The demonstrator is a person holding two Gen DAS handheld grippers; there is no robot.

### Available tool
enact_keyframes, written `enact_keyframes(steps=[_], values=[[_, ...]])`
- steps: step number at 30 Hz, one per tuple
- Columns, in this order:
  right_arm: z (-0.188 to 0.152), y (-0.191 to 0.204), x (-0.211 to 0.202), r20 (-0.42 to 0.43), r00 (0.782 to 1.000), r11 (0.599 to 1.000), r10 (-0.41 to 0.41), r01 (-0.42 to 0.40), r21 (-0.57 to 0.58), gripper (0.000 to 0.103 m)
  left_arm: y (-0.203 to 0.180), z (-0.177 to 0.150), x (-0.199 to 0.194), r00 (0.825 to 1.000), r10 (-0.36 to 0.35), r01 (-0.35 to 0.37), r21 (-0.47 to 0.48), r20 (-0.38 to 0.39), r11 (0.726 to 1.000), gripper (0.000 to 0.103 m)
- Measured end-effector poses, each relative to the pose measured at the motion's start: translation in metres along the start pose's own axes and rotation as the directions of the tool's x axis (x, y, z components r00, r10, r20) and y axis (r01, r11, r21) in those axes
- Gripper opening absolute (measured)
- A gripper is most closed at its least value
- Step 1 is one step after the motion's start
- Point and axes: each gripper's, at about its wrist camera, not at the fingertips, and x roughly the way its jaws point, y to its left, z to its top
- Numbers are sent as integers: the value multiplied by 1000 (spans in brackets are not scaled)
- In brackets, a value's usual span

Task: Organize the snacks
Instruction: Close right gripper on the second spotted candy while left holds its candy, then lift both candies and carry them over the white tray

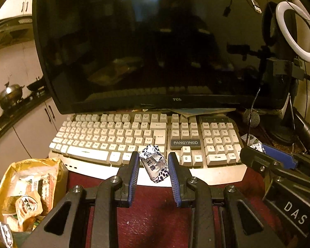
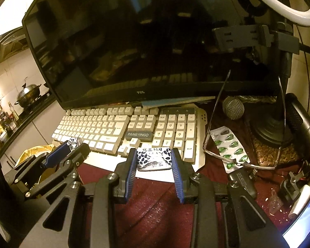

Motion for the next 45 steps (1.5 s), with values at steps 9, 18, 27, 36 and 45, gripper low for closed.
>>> enact_keyframes(steps=[9,18,27,36,45], values=[[1,0,-3,16,1000,1000,2,-2,-1,32,-3,1,-8,998,29,-30,16,49,999,29],[1,0,-4,19,1000,1000,3,-3,-2,32,-4,1,-10,997,35,-37,21,63,999,29],[1,3,-4,22,1000,1000,7,-7,-4,32,-4,1,-12,997,37,-38,23,72,999,29],[2,3,-9,36,999,1000,19,-19,-1,32,-4,2,-17,995,36,-39,23,90,999,29],[5,0,-16,72,997,1000,14,-15,11,32,-1,4,-23,995,17,-17,0,96,1000,29]])
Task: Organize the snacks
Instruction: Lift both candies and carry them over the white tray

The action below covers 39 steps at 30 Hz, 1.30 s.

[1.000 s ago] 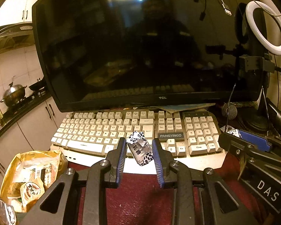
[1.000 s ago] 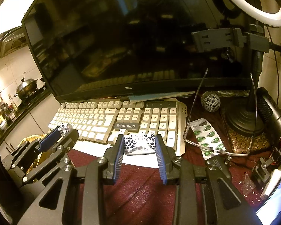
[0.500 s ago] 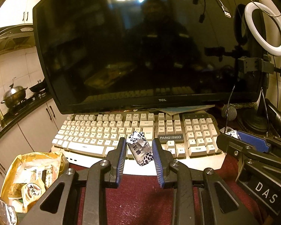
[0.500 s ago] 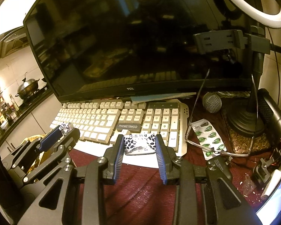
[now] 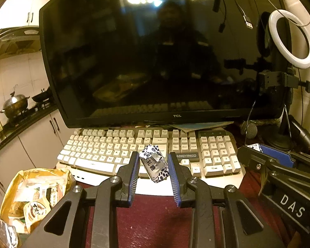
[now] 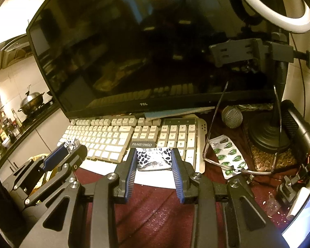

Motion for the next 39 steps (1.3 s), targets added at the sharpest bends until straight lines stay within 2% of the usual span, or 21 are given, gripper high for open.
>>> enact_keyframes(steps=[6,9,13,17,20,25,30,33,36,39], values=[[2,-1,-2,13,1000,1000,9,-9,2,31,2,5,-24,1000,-3,3,5,24,1000,29],[2,0,-5,14,1000,1000,24,-24,7,32,9,4,-38,999,-32,32,-2,2,999,29],[0,11,-9,6,999,999,53,-53,2,32,34,-2,-64,999,-50,49,-31,-11,998,29],[-6,35,-15,-10,996,995,91,-91,-35,32,69,-13,-93,999,-37,36,-64,-4,997,29],[-17,64,-20,-37,988,986,148,-150,-72,32,99,-25,-106,1000,-3,3,-88,-7,996,29],[-39,125,-23,-118,959,951,257,-273,-146,32,154,-44,-118,996,83,-87,-156,-31,984,29],[-58,177,-18,-206,916,907,344,-381,-181,32,194,-74,-118,983,162,-177,-202,-91,963,29],[-68,199,-7,-259,893,889,368,-420,-184,32,201,-87,-118,975,196,-212,-188,-101,959,29],[-74,216,2,-299,870,876,393,-453,-165,32,199,-101,-119,977,177,-198,-183,-122,963,29],[-80,235,7,-310,861,863,404,-471,-181,32,195,-109,-117,973,193,-212,-159,-125,964,29]])
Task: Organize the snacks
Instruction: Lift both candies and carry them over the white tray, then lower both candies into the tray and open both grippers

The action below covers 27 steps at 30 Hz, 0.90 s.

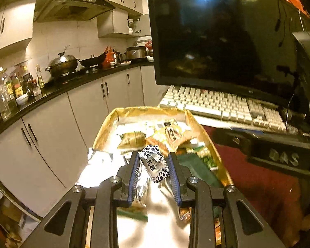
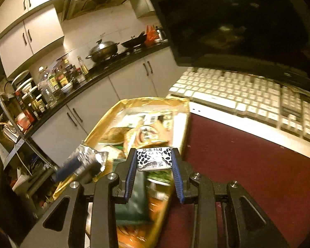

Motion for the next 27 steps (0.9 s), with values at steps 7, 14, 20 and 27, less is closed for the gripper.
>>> enact_keyframes(steps=[7,14,20,27], values=[[0,4,25,-31,999,1000,7,-8,-11,32,4,-8,16,999,6,-6,-11,-42,1000,29],[-4,6,40,-52,999,999,-4,2,-39,31,0,-11,24,999,25,-24,6,-46,1000,29],[-6,6,41,-48,999,998,-17,14,-58,31,-4,-14,28,998,42,-41,19,-46,999,29],[-7,7,42,-48,999,998,-19,16,-60,31,-6,-15,29,998,55,-54,28,-38,998,29]])
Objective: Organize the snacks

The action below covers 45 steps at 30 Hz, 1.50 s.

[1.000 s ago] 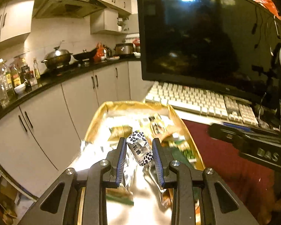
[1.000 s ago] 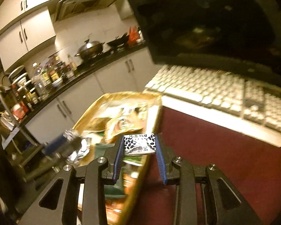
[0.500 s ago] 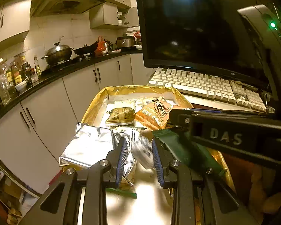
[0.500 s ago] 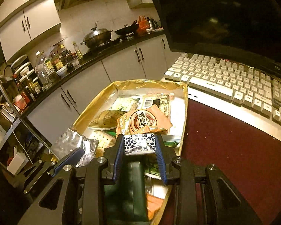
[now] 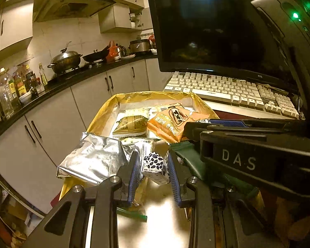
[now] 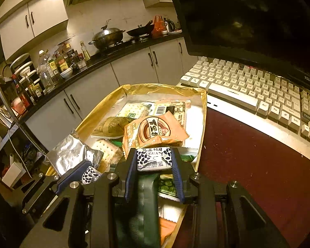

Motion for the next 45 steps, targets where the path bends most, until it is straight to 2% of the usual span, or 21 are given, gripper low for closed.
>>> enact_keyframes(steps=[33,39,42,45], values=[[-1,-1,2,9,1000,1000,-14,15,-18,32,-2,-3,-1,1000,12,-12,8,15,1000,29],[3,-4,-7,36,999,1000,-12,13,-17,45,-1,-2,-6,1000,9,-9,6,14,1000,29],[4,-6,-14,61,998,1000,-13,14,-10,55,0,-1,-8,1000,5,-5,1,13,1000,35],[6,-12,-24,89,996,1000,-8,8,7,58,-1,0,-10,1000,-2,2,-4,17,1000,40]])
